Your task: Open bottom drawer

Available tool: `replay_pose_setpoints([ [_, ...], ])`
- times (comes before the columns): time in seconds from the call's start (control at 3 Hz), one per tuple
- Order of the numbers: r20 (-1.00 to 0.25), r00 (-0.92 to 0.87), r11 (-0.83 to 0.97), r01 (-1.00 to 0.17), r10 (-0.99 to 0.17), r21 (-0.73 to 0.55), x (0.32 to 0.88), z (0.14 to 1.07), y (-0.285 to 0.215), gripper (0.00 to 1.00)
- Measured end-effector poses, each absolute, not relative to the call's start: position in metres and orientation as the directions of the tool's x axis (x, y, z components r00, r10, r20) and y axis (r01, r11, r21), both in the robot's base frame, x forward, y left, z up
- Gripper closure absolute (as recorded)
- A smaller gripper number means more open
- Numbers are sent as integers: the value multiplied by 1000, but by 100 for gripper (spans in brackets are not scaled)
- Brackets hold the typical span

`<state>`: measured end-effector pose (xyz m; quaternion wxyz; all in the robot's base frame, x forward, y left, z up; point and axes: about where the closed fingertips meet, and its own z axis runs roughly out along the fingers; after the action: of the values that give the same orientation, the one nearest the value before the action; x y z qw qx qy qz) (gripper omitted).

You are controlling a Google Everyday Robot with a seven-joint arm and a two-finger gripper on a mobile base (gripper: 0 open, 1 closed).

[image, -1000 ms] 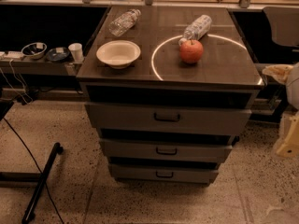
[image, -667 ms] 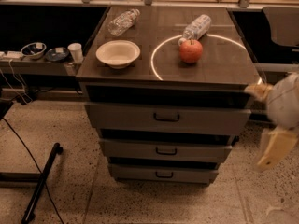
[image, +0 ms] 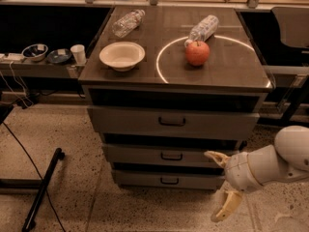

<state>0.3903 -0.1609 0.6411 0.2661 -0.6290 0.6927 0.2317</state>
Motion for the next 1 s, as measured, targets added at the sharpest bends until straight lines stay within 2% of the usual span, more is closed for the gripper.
replay_pose_setpoints([
  [0.33,-658,-71,99,-995,-750,-5,389,637,-162,0],
  [0.67,-716,-14,74,-996,-698,-53,408,629,-142,0],
  [1.0,-769,25,52,-996,-638,-76,409,553,-135,0],
])
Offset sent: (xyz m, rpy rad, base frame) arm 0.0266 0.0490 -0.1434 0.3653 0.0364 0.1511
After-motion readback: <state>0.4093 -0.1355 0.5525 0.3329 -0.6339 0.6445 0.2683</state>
